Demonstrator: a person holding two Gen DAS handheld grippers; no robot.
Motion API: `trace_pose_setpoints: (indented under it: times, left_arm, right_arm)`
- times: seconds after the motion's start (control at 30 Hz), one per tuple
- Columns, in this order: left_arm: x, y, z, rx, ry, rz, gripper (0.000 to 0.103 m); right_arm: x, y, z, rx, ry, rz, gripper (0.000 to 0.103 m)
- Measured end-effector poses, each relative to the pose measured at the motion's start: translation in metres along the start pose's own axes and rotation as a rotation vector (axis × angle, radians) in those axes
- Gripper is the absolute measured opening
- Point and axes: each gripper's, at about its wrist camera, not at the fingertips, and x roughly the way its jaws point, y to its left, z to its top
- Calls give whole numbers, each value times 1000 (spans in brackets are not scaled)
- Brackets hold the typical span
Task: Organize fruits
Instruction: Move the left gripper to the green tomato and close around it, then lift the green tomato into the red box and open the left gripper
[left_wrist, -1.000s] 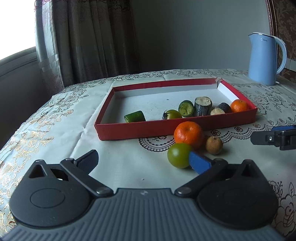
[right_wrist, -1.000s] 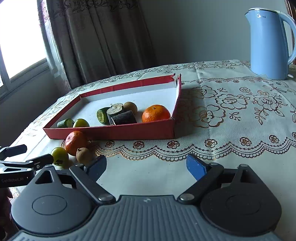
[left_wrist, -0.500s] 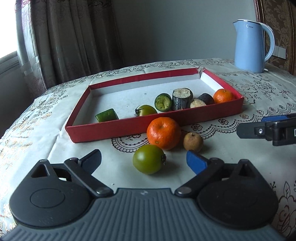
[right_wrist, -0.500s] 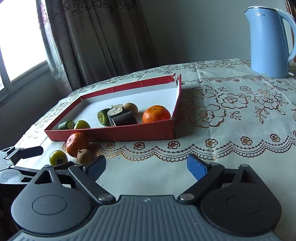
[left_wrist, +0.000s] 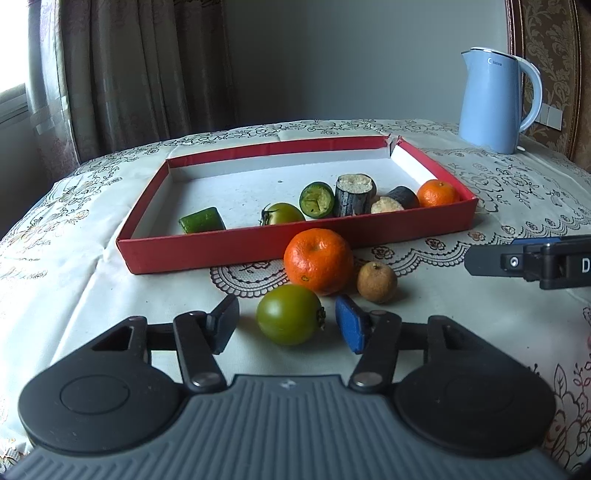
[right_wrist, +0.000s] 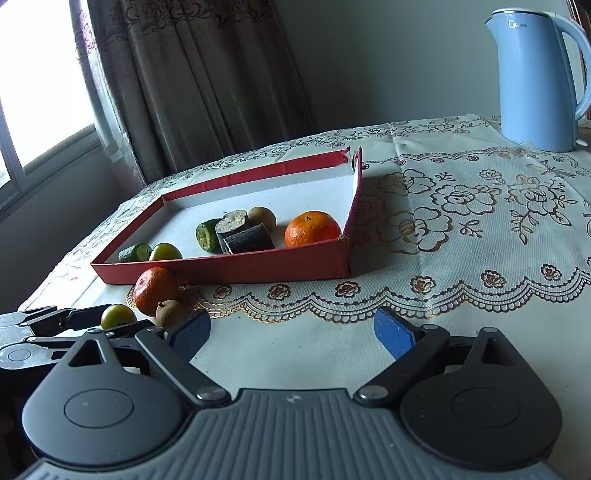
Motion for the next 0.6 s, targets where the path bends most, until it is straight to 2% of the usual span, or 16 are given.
trace_pose_setpoints:
  times: [0.3, 0.6]
  left_arm:
    - [0, 0, 1, -1, -3, 6, 38]
    - [-2, 6, 0, -38, -8, 52, 33]
  right_arm:
    - [0, -1, 0, 10, -4, 7, 96]
    - [-1, -2, 0, 13, -5, 9, 96]
